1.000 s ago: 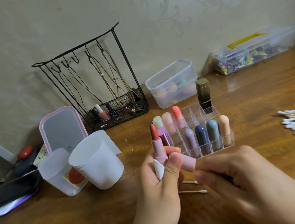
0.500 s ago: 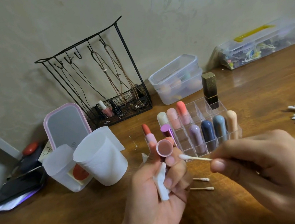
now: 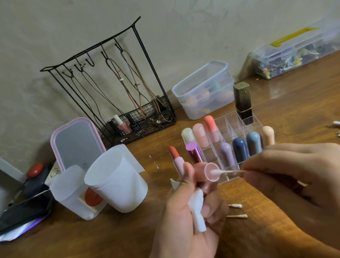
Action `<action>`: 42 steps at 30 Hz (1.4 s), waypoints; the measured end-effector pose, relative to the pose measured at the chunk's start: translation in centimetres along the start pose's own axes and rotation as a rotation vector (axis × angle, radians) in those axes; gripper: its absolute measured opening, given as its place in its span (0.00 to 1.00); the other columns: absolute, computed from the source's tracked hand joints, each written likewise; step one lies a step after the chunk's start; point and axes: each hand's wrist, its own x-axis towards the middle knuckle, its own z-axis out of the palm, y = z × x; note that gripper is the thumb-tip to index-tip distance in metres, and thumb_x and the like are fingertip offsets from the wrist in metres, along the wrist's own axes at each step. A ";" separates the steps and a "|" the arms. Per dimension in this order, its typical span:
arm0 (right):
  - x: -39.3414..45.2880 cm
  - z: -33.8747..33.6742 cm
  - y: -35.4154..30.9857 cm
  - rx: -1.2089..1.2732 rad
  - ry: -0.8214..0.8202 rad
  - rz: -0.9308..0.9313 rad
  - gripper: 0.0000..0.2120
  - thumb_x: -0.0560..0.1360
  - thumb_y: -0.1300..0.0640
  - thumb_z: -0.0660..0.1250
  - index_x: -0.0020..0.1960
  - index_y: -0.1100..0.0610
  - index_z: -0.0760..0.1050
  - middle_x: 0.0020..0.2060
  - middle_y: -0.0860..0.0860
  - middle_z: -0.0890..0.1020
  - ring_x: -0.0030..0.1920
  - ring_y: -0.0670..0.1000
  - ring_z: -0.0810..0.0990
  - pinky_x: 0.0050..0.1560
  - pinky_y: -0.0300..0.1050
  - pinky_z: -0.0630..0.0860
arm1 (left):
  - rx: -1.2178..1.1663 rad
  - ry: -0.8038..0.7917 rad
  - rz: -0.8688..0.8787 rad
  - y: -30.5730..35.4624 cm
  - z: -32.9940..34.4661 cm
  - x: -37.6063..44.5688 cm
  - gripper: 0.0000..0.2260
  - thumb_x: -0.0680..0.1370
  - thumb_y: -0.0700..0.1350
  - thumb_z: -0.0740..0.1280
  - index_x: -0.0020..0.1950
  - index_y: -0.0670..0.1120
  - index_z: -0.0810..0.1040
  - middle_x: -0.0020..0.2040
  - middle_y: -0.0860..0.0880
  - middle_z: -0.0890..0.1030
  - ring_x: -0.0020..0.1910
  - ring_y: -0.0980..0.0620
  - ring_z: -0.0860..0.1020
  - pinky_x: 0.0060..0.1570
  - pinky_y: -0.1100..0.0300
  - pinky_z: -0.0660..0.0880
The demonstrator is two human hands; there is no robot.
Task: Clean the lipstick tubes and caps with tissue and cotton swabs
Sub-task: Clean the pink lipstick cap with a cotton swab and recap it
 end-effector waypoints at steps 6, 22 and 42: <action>-0.2 0.5 0.5 -0.177 -0.168 0.037 0.12 0.76 0.42 0.61 0.39 0.45 0.78 0.26 0.37 0.69 0.23 0.39 0.67 0.23 0.33 0.69 | 0.519 0.109 0.173 -0.4 0.7 -0.9 0.20 0.60 0.62 0.71 0.42 0.49 0.78 0.25 0.53 0.77 0.22 0.57 0.75 0.23 0.67 0.71; -0.2 0.7 0.7 -0.055 -0.178 0.040 0.10 0.76 0.48 0.60 0.38 0.46 0.76 0.27 0.39 0.75 0.27 0.37 0.71 0.28 0.24 0.65 | 0.653 0.154 0.424 -0.9 -0.2 0.0 0.15 0.56 0.72 0.68 0.39 0.70 0.77 0.35 0.60 0.80 0.35 0.62 0.80 0.35 0.65 0.78; -0.1 0.5 0.5 -0.039 -0.263 0.038 0.08 0.75 0.53 0.65 0.36 0.48 0.76 0.26 0.41 0.73 0.25 0.40 0.71 0.26 0.26 0.64 | 0.609 0.080 0.421 -0.5 -0.2 -0.1 0.22 0.54 0.71 0.72 0.41 0.62 0.80 0.33 0.57 0.80 0.31 0.60 0.79 0.34 0.64 0.78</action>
